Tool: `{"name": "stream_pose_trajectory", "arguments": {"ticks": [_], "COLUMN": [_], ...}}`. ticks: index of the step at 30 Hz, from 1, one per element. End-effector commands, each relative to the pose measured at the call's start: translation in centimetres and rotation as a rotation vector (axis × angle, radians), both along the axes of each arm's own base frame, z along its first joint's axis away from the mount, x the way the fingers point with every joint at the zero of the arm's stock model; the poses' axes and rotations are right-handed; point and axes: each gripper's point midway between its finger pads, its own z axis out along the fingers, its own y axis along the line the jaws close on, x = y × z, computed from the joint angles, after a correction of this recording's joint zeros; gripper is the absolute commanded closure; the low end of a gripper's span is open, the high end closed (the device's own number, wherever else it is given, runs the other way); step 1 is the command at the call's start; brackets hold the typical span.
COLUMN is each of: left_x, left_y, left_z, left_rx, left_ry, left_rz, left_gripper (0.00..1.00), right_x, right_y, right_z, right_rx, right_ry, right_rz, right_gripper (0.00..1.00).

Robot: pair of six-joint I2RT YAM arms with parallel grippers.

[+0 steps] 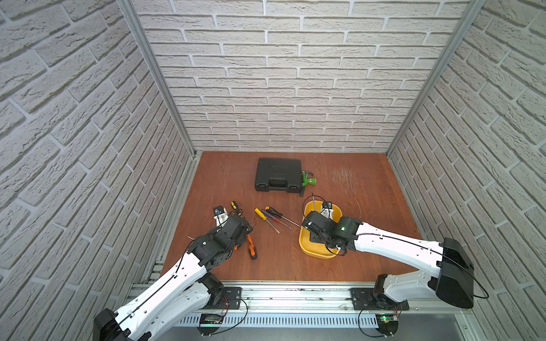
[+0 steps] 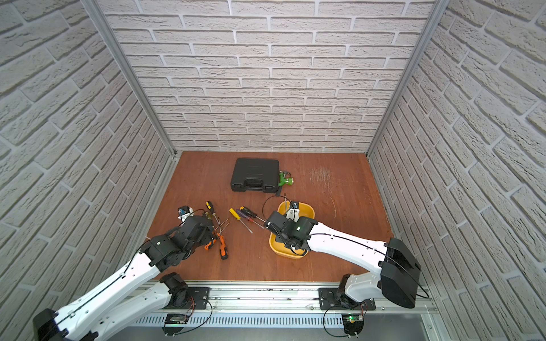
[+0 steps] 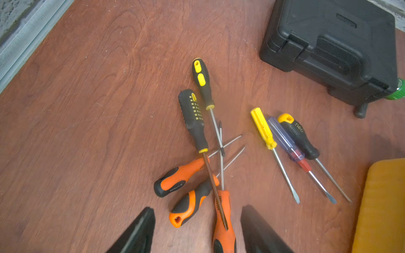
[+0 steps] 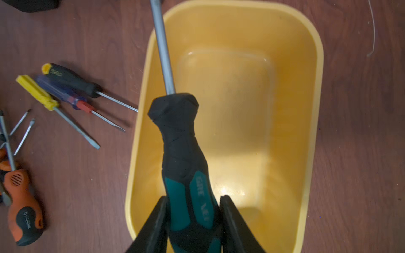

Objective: Put the screwdriver on the desktop into the storage box
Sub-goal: Adjust the storage box at the center of the board.

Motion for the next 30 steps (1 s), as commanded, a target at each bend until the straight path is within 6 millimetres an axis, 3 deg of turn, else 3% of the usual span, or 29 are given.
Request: {"name": "stream_pose_trajectory", "arguments": {"ticks": [1,8,12,21,26,30], "left_x": [0.1,0.0,-0.2,-0.3,-0.2,-0.2], "left_y": [-0.1,-0.2,-0.1,0.2,0.1,0.0], "left_z": [0.1,-0.4,-0.4,-0.7,-1.0,-1.0], "left_rx": [-0.003,-0.009,-0.005,0.003,0.005,0.005], "left_ry": [-0.01,0.004,0.007,0.011,0.017,0.022], "left_rz": [-0.009,-0.013,-0.011,0.0,0.0,-0.003], "left_gripper": [0.34,0.34,0.34,0.34,0.34,0.34], "right_x": [0.2,2.4,3.8,5.8,5.5,4.8], "right_y": [0.7,2.8,3.8,6.1,5.7,4.3], "right_z": [-0.2,-4.5,-5.8,-6.0,-6.2,-6.2], "right_rx": [0.109,0.11,0.097,0.018,-0.004,-0.012], "right_ry": [-0.009,0.104,0.144,0.132,0.157,0.177], "right_rz": [-0.061,0.05,0.13,0.322,0.316,0.226], "right_gripper": [0.98,0.98,0.98,0.98,0.98,0.98]}}
